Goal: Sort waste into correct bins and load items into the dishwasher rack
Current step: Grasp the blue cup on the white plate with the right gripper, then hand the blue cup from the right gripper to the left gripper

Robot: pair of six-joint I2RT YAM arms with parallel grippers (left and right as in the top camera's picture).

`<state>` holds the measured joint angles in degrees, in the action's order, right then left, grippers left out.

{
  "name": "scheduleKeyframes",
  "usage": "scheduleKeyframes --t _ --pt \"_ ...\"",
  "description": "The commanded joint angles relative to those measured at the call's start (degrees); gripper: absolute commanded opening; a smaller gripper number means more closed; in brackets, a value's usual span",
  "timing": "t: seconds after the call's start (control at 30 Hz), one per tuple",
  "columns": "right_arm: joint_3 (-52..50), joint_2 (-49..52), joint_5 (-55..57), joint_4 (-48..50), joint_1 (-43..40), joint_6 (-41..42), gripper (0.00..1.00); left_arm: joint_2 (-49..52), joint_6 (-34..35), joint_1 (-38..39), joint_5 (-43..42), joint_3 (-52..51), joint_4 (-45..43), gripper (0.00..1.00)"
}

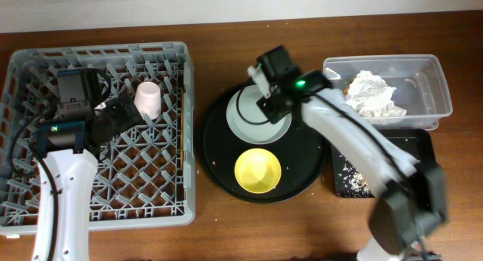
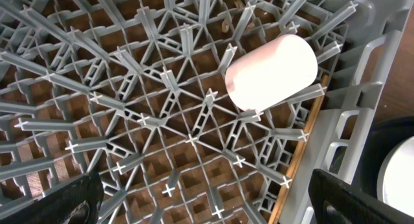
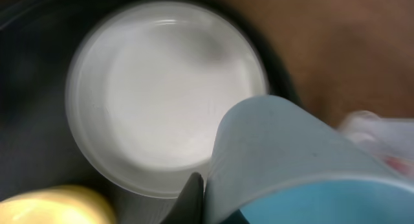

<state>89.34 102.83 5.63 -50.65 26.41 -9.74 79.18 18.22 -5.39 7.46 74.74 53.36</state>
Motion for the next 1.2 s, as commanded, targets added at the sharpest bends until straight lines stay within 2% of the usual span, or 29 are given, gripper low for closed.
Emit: scheduleKeyframes --t 0.0,0.13,0.23,0.3,0.37,0.4,0.43,0.5,0.57,0.7,0.8,0.93,1.0,1.1,1.13,1.17 --pt "4.7 -14.5 -4.1 -5.7 0.1 4.7 0.04 -0.4 0.6 -0.2 -0.2 0.3 -0.1 0.99" --pt "4.6 -28.2 -15.2 -9.5 0.1 4.7 0.04 -0.4 0.6 -0.2 -0.2 0.3 -0.1 0.99" --pt "4.6 -31.6 -21.4 -13.8 0.1 4.6 0.04 -0.4 0.6 -0.2 -2.8 0.3 -1.2 0.99" --pt "4.6 -32.2 -28.0 -17.0 0.1 2.8 0.04 -0.4 -0.3 -0.2 -17.7 0.3 1.9 0.99" --pt "4.6 -32.2 -34.3 -17.5 0.1 1.0 0.04 -0.4 -10.7 -0.2 -38.0 0.3 2.1 0.99" --pt "4.6 -32.2 -37.2 -17.5 0.1 0.0 0.04 -0.4 -14.5 -0.1 -50.0 0.3 2.2 0.99" --pt "4.6 -32.2 -40.2 -17.5 0.1 -0.6 0.04 -0.4 -23.1 0.0 -66.2 0.3 2.3 0.99" --pt "4.6 -32.2 -42.1 -17.5 0.1 -1.0 0.04 -0.4 -34.3 0.1 -89.6 0.3 3.4 0.99" --pt "4.6 -32.2 -47.8 -17.0 0.1 -4.3 0.04 -0.4 -34.9 0.1 -97.7 0.3 2.8 0.99" --pt "4.6 -31.5 -51.2 -11.1 0.1 -3.1 0.04 -1.4 -35.0 7.0 -97.7 0.3 1.6 0.99" --pt "4.6 -29.4 -60.8 -7.7 0.1 -3.1 0.04 -1.6 -35.0 11.3 -97.6 0.3 -2.4 0.99" --pt "4.6 -25.4 -62.5 -7.0 0.2 -3.1 0.04 -1.7 -35.0 14.2 -97.7 0.3 -3.0 0.98" --pt "4.6 -22.9 -62.7 -4.9 0.2 -3.1 0.04 -1.7 -35.0 15.5 -97.7 0.3 -3.6 0.91" --pt "4.6 -21.8 -62.6 -3.3 0.2 -3.1 0.04 -1.7 -35.0 15.9 -97.7 0.3 -3.7 0.68" --pt "4.6 -21.8 -62.6 -3.1 0.2 -3.1 0.04 -1.7 -35.0 15.9 -97.7 0.3 -3.7 0.64" --pt "4.6 -21.8 -62.6 -3.1 0.2 -3.1 0.04 -1.7 -35.0 15.8 -97.6 0.3 -3.7 0.63"
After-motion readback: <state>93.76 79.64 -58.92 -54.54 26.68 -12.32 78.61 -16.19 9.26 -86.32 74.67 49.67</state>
